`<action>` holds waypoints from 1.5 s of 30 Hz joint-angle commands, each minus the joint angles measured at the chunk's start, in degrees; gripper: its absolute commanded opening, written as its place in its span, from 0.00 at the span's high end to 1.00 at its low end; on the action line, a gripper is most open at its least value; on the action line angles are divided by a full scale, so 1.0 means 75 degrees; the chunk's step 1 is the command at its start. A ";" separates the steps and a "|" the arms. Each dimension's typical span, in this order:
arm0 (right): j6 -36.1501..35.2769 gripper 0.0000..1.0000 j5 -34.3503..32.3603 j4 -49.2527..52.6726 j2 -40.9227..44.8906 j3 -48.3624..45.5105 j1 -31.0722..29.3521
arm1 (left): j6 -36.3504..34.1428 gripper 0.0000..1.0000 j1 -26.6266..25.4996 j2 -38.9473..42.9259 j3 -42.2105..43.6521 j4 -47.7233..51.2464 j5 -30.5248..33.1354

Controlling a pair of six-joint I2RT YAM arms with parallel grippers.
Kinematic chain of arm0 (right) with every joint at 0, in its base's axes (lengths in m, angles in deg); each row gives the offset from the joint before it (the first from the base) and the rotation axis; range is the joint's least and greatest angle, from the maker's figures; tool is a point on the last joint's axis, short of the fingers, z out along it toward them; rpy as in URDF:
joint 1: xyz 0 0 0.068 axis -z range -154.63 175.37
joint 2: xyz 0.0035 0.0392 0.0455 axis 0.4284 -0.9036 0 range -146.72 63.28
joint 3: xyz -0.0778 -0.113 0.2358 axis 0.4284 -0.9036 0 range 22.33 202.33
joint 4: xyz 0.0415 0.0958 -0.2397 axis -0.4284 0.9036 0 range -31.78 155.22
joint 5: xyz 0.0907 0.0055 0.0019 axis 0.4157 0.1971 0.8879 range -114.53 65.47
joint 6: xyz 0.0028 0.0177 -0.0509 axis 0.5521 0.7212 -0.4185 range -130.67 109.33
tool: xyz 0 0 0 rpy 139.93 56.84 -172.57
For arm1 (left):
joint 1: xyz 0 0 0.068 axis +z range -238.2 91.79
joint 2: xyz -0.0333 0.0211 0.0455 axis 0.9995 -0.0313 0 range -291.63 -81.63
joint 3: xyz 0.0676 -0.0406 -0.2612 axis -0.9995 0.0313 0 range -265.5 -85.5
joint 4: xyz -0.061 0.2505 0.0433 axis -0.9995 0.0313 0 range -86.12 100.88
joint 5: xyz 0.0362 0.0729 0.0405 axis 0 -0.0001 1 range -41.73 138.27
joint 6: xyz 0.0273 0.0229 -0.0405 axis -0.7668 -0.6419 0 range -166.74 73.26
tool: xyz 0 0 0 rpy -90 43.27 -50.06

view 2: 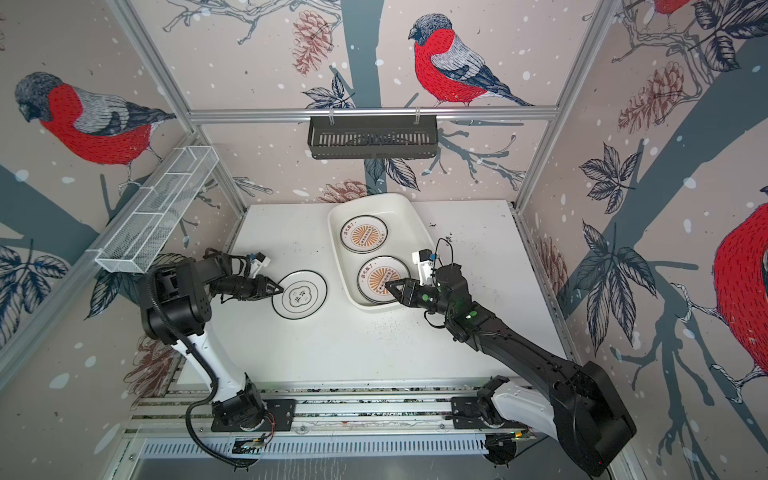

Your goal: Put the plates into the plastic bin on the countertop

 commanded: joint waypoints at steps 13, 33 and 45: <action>0.0159 0.68 0.0200 -0.0607 -0.0250 0.0097 -0.0012 | 0.0002 0.77 0.0002 -0.0149 0.0030 0.0206 0.0063; 0.0152 0.68 0.0153 -0.0560 -0.0230 0.0103 -0.0019 | 0.0044 0.99 0.0003 -0.0061 0.0018 0.0452 -0.0418; 0.0149 0.68 0.0153 -0.0522 -0.0187 0.0144 -0.0002 | -0.0171 1.00 0.0054 0.0138 -0.0192 0.1120 -0.0910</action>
